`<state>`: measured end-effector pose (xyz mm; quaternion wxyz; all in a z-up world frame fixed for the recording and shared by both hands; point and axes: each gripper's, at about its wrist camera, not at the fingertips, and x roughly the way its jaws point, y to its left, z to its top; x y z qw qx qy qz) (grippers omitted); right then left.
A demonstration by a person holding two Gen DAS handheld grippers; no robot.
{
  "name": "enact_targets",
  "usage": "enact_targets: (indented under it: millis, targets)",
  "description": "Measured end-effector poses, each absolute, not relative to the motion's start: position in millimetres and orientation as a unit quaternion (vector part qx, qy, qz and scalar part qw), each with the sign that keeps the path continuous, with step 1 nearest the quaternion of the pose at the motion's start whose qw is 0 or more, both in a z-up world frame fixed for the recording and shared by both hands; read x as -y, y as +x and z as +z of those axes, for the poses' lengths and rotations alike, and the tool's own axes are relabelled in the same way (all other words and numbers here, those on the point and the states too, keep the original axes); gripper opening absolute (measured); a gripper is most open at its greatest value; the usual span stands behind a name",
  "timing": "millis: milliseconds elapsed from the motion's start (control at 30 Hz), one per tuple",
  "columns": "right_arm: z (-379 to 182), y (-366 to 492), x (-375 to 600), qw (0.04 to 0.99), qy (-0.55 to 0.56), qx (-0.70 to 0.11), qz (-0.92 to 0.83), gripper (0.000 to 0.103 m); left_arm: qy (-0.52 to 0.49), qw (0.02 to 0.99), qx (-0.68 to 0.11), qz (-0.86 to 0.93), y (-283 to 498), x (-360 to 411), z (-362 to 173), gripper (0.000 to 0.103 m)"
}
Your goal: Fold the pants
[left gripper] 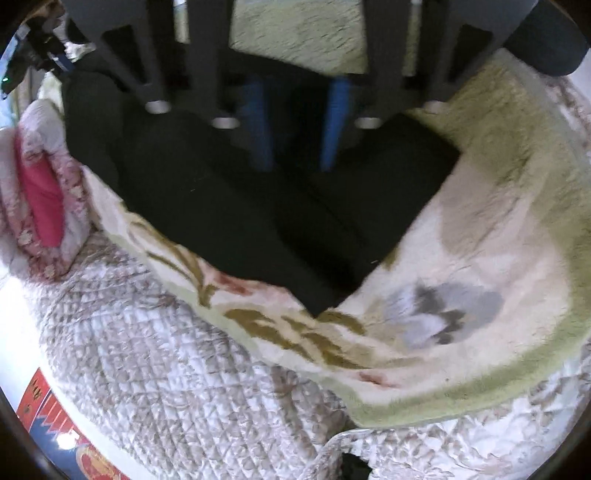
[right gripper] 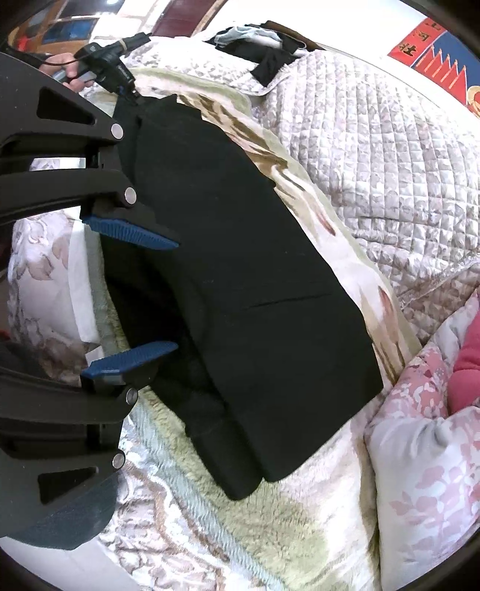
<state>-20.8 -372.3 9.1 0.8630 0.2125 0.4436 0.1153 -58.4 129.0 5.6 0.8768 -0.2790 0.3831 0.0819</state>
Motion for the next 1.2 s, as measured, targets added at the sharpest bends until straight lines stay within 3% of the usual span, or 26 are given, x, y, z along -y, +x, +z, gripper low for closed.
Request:
enact_targets:
  millis: [433, 500, 567, 667, 1200]
  targets:
    - [11, -22, 405, 0.863, 0.269, -0.423, 0.069, 0.053, -0.291, 0.879, -0.362, 0.109, -31, -142, -8, 0.045]
    - [7, -20, 411, 0.857, 0.289, -0.421, 0.069, 0.053, -0.284, 0.880, -0.363, 0.116, -26, -142, -9, 0.040]
    - [6, -18, 414, 0.855, 0.303, -0.415, 0.069, 0.053, -0.275, 0.879, -0.367, 0.126, -22, -142, -10, 0.025]
    - [7, -15, 415, 0.856, 0.307, -0.410, 0.069, 0.053, -0.275, 0.876, -0.373, 0.131, -21, -146, -11, 0.012]
    - [10, -11, 430, 0.856, 0.345, -0.384, 0.034, 0.053, -0.302, 0.879, -0.353, 0.110, -53, -157, 9, 0.007]
